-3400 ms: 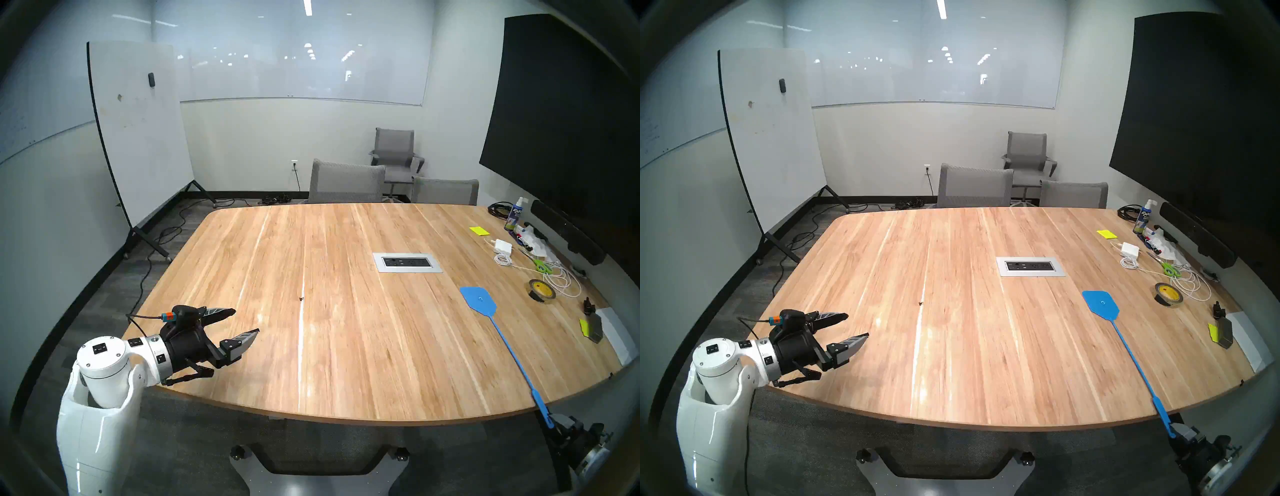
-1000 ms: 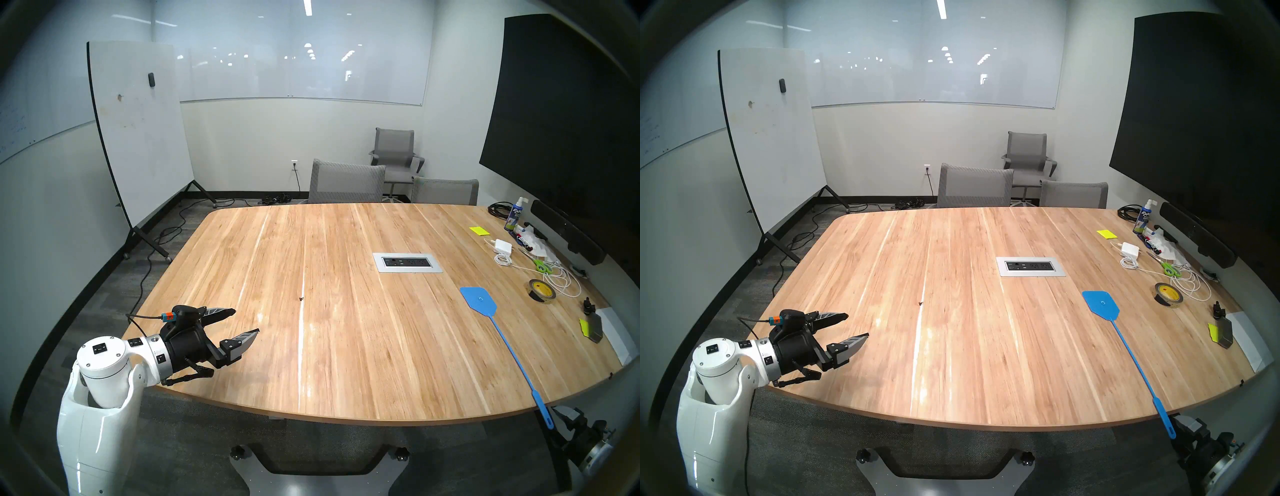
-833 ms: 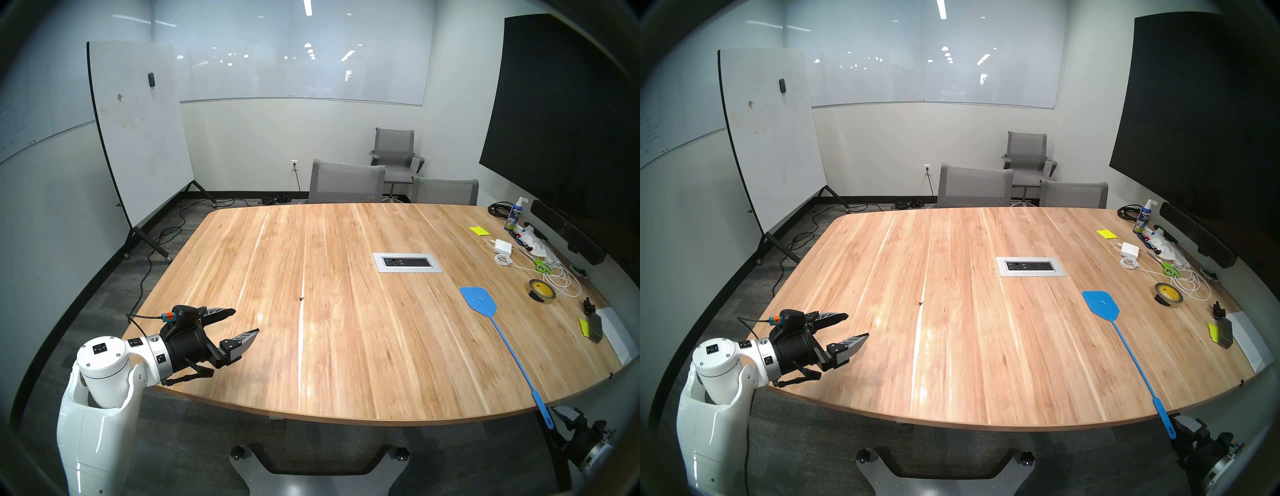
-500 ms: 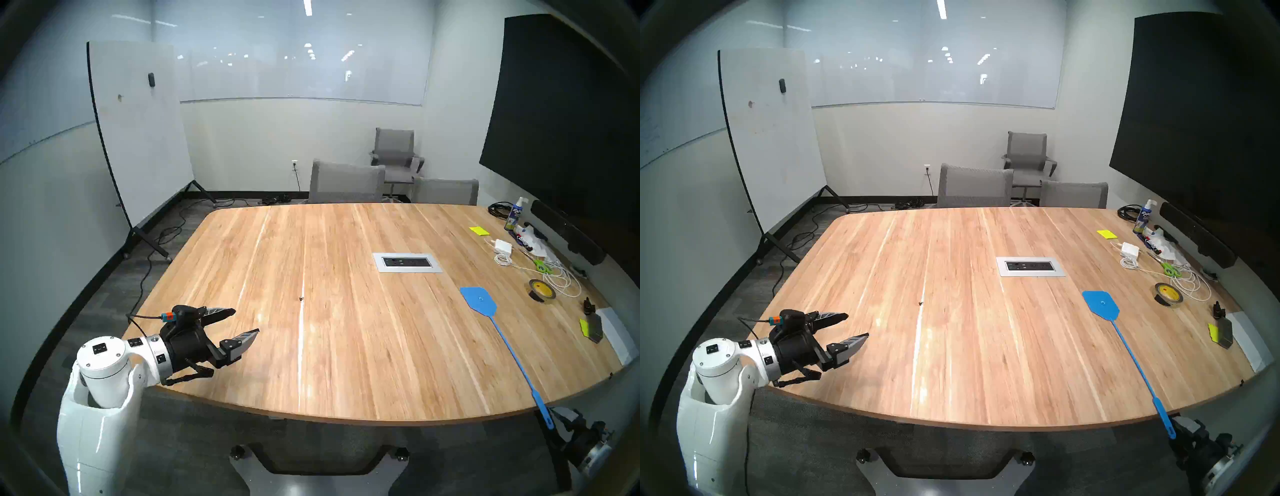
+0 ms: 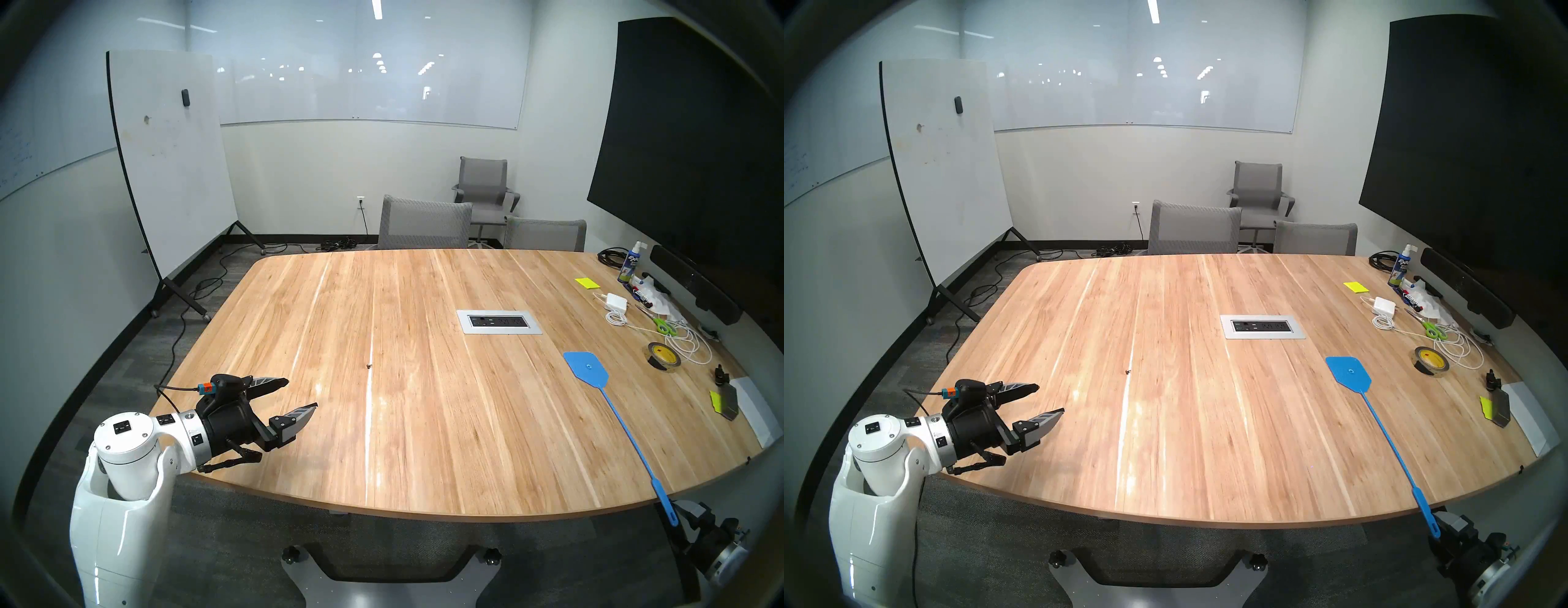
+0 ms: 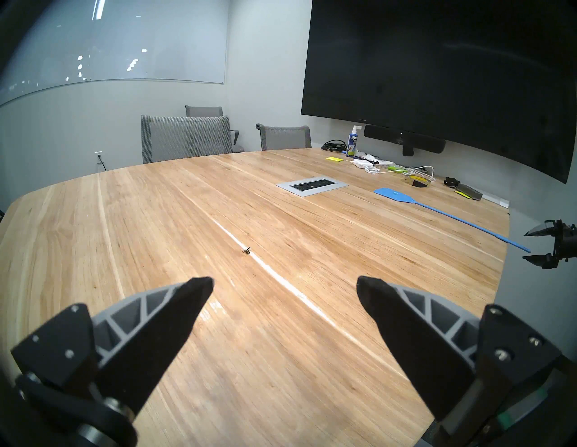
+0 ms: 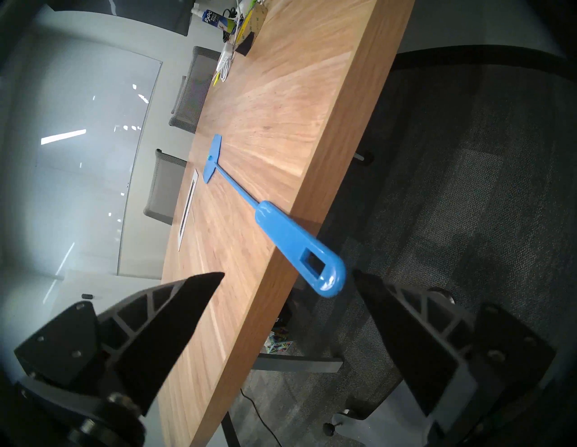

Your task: Swat a bug on table

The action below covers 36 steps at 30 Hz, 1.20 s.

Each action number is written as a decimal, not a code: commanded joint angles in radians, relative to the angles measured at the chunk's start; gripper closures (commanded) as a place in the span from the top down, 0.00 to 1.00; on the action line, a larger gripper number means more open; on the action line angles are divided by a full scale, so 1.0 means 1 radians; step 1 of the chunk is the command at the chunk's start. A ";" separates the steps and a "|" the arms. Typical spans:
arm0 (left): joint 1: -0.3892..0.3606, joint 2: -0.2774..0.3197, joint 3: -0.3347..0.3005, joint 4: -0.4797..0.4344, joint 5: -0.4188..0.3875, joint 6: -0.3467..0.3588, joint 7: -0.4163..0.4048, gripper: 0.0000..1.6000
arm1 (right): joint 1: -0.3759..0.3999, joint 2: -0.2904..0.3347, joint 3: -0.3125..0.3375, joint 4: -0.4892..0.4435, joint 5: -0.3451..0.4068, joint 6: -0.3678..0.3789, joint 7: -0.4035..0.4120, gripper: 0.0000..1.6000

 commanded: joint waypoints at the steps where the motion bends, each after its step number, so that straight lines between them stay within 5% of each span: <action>1: -0.001 0.002 0.000 -0.016 0.000 0.002 -0.001 1.00 | 0.003 0.010 0.006 -0.011 0.012 -0.001 0.010 1.00; 3: -0.001 0.002 0.000 -0.016 0.000 0.002 -0.002 1.00 | 0.003 0.010 0.008 -0.013 0.013 -0.001 0.011 0.98; 8: -0.001 0.001 0.000 -0.016 0.000 0.002 -0.002 1.00 | 0.002 0.009 0.010 -0.015 0.015 -0.001 0.010 0.55; 11: -0.001 0.001 -0.001 -0.016 0.001 0.003 -0.002 1.00 | 0.000 0.009 0.010 -0.016 0.016 -0.001 0.007 0.44; 14: -0.002 0.001 -0.001 -0.016 0.001 0.003 -0.003 1.00 | -0.004 0.009 0.007 -0.014 0.014 -0.001 0.010 0.00; 36: -0.002 -0.001 -0.002 -0.016 0.003 0.003 -0.004 1.00 | -0.053 0.017 -0.010 -0.008 -0.010 -0.016 0.108 0.00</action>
